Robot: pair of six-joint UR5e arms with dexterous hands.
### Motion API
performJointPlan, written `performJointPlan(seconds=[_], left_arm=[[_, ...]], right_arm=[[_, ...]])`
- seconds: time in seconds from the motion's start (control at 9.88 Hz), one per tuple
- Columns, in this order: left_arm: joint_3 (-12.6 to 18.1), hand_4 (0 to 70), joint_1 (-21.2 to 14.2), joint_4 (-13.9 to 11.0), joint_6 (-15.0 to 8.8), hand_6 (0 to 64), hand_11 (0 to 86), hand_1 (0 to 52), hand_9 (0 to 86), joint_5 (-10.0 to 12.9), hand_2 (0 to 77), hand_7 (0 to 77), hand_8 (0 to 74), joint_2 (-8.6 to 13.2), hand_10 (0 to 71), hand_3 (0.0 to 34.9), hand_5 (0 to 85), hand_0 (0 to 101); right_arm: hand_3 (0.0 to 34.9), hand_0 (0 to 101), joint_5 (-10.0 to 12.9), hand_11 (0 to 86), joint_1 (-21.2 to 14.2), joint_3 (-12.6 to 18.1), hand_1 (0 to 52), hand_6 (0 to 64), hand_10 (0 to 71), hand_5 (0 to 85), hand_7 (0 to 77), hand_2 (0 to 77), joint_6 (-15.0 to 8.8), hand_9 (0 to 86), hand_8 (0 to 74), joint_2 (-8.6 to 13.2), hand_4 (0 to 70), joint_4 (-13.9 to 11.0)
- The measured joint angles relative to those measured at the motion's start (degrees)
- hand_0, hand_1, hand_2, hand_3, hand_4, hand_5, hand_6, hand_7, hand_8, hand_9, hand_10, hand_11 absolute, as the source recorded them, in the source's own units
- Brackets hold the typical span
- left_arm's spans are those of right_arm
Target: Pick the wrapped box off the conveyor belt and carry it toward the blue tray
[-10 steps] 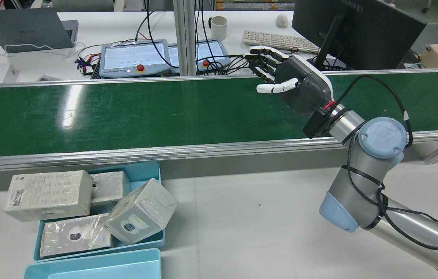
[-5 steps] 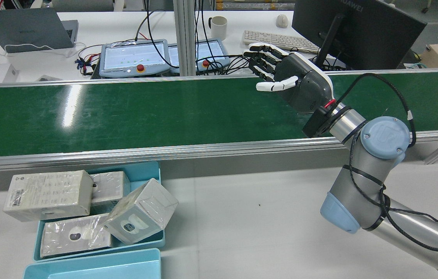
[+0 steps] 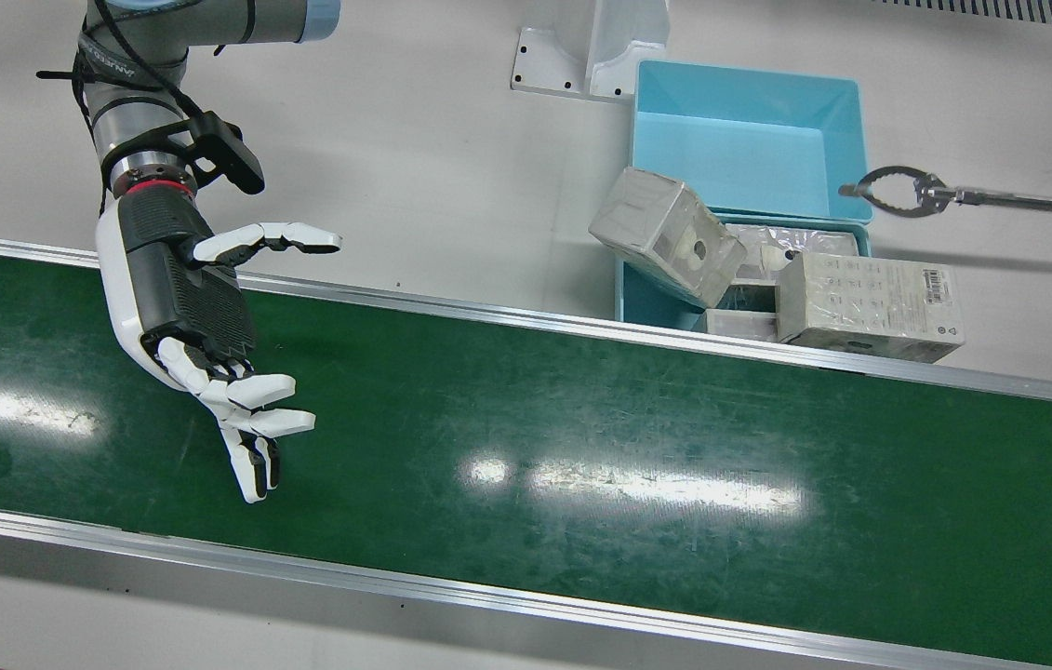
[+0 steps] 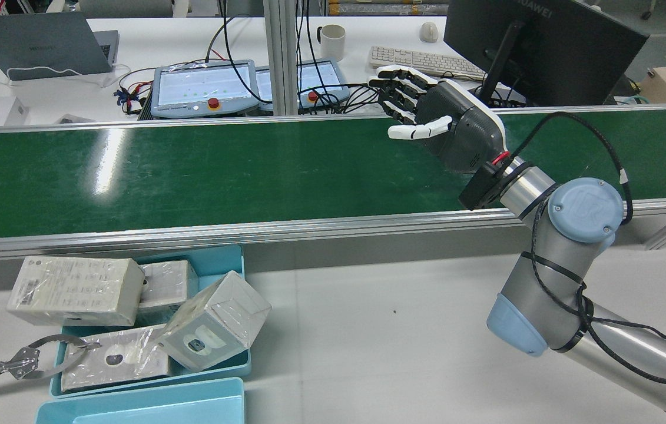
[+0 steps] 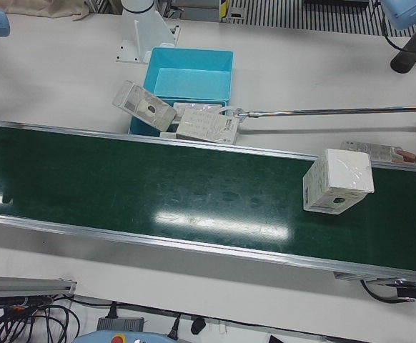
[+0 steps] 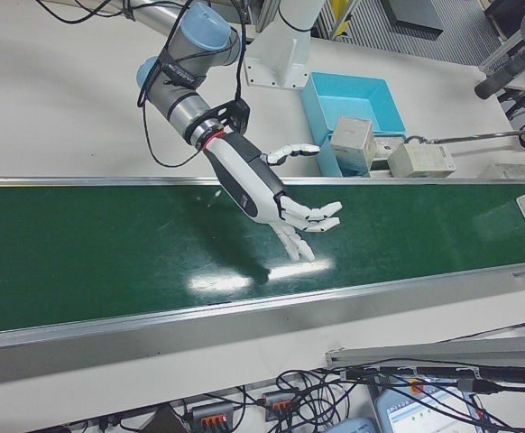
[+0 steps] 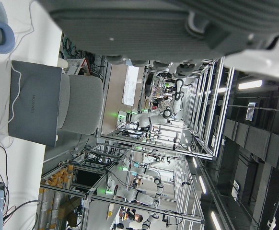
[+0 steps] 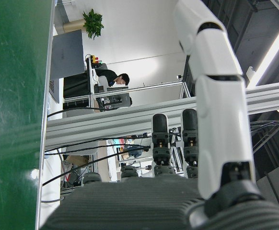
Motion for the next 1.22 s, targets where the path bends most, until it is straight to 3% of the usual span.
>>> performJointPlan(seconds=[1.22], left_arm=[[0.0,0.0,0.0,0.0,0.0,0.0,0.0,0.0,0.0,0.0,1.1,0.5,0.5,0.0,0.5,0.0,1.1,0]], right_arm=[[15.6,52,0.3,1.6,-2.3,0.0,20.2,8.2,0.0,29.5,30.0,22.9,-0.8,7.1,0.0,0.8,17.5,0.0]])
